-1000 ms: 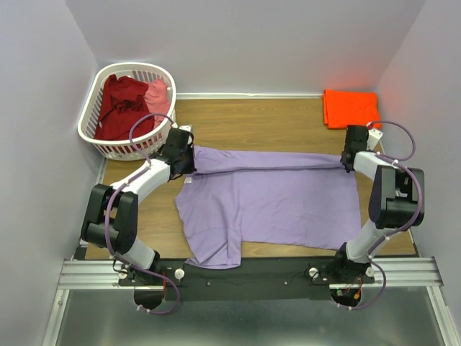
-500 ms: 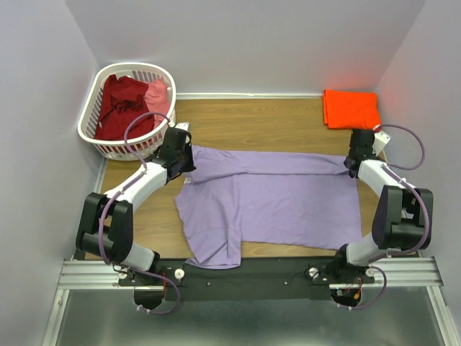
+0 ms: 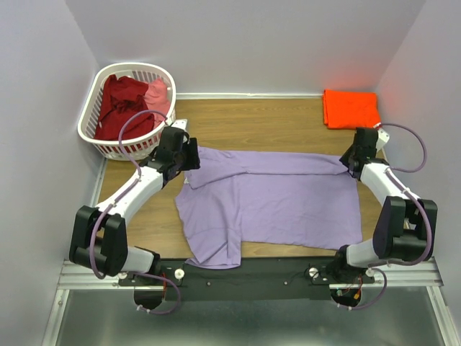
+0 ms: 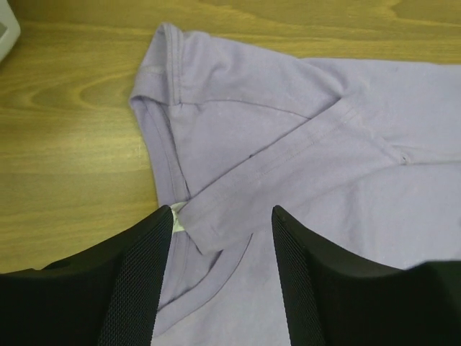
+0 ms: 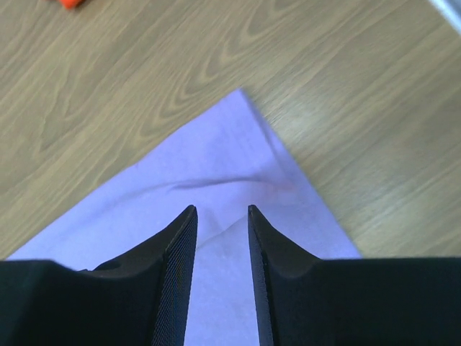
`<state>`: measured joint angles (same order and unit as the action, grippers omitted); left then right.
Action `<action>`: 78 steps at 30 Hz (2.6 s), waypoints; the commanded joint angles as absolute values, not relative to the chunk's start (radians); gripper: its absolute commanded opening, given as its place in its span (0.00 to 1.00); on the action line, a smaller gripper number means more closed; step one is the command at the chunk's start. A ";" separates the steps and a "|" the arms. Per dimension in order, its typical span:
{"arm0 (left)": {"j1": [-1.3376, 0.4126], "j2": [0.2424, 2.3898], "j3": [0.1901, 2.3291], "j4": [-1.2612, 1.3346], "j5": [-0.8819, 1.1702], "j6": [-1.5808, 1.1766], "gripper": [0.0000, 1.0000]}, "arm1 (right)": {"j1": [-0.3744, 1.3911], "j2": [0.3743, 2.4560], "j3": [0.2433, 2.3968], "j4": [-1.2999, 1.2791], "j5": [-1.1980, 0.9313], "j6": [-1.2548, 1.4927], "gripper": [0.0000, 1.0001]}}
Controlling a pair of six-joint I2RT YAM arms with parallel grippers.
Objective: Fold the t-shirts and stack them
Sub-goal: Fold the tshirt
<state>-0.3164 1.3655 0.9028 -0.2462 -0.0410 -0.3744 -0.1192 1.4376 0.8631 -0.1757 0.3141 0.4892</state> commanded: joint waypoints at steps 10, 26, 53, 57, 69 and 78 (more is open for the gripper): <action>-0.321 1.463 0.868 -0.189 -0.060 -0.410 0.67 | -0.187 1.468 0.835 -0.153 0.126 0.607 0.56; -0.339 1.534 0.905 -0.230 0.031 -0.307 0.62 | -0.319 1.516 0.801 -0.106 0.051 0.712 0.50; -0.342 1.640 0.905 -0.225 -0.021 -0.296 0.42 | -0.410 1.513 0.698 -0.044 -0.187 0.922 0.48; -0.342 1.641 0.907 -0.230 -0.026 -0.291 0.42 | -0.416 1.528 0.698 -0.032 -0.183 0.922 0.49; -0.341 1.652 0.904 -0.250 -0.043 -0.285 0.41 | -0.466 1.583 0.687 0.063 -0.178 0.943 0.40; -0.342 1.652 0.897 -0.259 -0.066 -0.291 0.34 | -0.495 1.562 0.676 0.081 -0.187 0.928 0.07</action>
<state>-0.3382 1.6360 0.8898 -0.2276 -0.0265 -0.2989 -0.4736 1.5829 0.6876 0.0563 -0.1757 0.9428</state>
